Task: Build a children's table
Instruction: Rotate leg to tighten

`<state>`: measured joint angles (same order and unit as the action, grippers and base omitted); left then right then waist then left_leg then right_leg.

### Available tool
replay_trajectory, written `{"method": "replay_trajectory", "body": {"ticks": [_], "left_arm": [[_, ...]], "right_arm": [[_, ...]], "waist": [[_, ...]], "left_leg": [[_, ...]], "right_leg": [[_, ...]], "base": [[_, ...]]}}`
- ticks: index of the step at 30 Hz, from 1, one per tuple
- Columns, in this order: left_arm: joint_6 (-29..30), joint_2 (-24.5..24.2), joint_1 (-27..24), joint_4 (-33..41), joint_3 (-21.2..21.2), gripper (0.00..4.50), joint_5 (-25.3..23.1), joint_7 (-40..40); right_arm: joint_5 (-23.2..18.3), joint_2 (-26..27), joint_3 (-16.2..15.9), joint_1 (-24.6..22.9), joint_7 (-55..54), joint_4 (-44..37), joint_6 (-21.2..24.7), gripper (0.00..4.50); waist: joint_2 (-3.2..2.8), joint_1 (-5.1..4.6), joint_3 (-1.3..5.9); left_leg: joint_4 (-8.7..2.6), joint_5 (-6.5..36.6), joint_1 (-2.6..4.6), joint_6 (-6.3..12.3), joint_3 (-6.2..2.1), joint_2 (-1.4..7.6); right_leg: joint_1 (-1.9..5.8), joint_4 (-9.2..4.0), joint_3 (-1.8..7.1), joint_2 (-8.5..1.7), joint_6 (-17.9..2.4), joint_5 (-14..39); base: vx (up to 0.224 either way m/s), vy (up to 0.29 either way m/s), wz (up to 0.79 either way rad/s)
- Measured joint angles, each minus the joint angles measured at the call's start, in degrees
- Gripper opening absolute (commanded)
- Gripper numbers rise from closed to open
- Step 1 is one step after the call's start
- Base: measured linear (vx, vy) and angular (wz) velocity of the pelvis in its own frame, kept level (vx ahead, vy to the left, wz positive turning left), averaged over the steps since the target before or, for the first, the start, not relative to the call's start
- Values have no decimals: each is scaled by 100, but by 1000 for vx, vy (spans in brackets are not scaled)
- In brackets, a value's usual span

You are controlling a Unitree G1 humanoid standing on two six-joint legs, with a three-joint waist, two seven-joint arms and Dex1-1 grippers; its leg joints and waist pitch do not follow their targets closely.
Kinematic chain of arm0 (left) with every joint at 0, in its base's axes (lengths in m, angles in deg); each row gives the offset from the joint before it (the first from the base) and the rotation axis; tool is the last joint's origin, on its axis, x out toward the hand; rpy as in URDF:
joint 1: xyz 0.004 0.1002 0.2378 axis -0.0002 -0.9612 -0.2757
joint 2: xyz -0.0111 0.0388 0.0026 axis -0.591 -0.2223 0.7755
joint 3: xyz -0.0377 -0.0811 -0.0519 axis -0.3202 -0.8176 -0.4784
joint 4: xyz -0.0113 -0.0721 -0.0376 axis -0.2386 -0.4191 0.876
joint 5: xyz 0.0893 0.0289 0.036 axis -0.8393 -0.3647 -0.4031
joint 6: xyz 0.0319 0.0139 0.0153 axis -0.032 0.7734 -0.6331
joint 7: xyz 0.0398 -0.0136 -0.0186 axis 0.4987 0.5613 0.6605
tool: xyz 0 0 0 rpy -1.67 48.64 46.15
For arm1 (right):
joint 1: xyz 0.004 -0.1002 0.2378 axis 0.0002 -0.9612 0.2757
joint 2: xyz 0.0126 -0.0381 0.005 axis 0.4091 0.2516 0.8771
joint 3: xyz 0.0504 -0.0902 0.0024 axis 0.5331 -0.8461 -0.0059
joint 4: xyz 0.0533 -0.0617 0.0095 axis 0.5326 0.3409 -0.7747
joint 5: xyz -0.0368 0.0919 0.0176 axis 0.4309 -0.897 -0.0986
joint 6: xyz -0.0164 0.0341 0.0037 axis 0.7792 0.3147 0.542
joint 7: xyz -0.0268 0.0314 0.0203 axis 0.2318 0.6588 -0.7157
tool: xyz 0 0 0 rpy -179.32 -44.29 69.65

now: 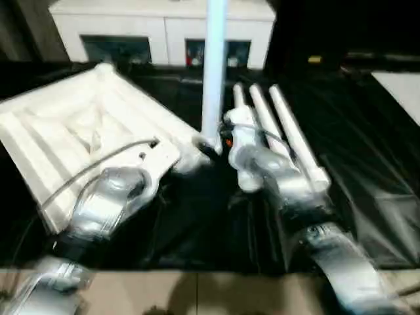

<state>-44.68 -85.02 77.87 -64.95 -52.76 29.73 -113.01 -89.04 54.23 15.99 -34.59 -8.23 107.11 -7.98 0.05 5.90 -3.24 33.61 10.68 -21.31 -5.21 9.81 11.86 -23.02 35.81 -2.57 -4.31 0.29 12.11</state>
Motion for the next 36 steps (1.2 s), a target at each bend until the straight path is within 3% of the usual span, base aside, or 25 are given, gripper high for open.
{"method": "replay_trajectory", "body": {"ticks": [2, 6, 14, 19, 27, 28, 36], "left_arm": [[-42, -126, 12, -53, -31, 0, -12, -222], [-107, 195, 57, 35, 181, 0, 27, -312], [-356, 115, -7, 48, 260, 0, 110, -536], [-378, 97, -24, 51, 236, 0, 114, -574], [-446, 27, -132, 136, 209, 0, 171, -585], [-445, 21, -149, 167, 207, 0, 171, -585], [-446, 5, -157, 183, 204, 0, 174, -582]], "right_arm": [[56, -139, -24, -51, 250, -42, 45, 437], [70, -166, -370, -128, 676, -600, 67, 437], [-201, -253, -385, -358, 799, -1082, 401, 437], [16, -144, -569, -209, 778, -724, 263, 437], [80, 237, -574, 113, 503, 94, -68, 437], [82, 327, -571, 182, 455, 308, -144, 413], [78, 401, -584, 211, 561, 525, -345, 358]], "waist": [[-7, -12, -3], [-7, -21, -3], [-2, -43, -1], [11, -59, 0], [34, -59, 2], [35, -59, 2], [45, -67, 3]], "left_leg": [[6, -4, -2, -6, 7, 0], [25, -13, 5, -14, 6, 3], [27, -19, 10, -15, 4, 3], [26, -19, 7, -14, 7, 4], [29, -19, 7, -14, 7, 4], [29, -19, 4, -13, 8, 3], [31, -19, 4, -12, 8, 4]], "right_leg": [[-9, 11, 6, 0, 0, -1], [-5, 33, 10, -5, -3, -1], [-2, 38, 16, -5, -3, -7], [-4, 37, 12, -4, -3, -7], [-4, 39, 13, -5, -3, -7], [-5, 38, 13, -5, -3, -7], [-5, 40, 12, -5, -4, -6]], "base": [[0, 0, 0], [0, 0, 0], [0, 0, 0], [0, 0, 0], [0, 0, 0], [0, 0, 0], [0, 0, 0]]}}
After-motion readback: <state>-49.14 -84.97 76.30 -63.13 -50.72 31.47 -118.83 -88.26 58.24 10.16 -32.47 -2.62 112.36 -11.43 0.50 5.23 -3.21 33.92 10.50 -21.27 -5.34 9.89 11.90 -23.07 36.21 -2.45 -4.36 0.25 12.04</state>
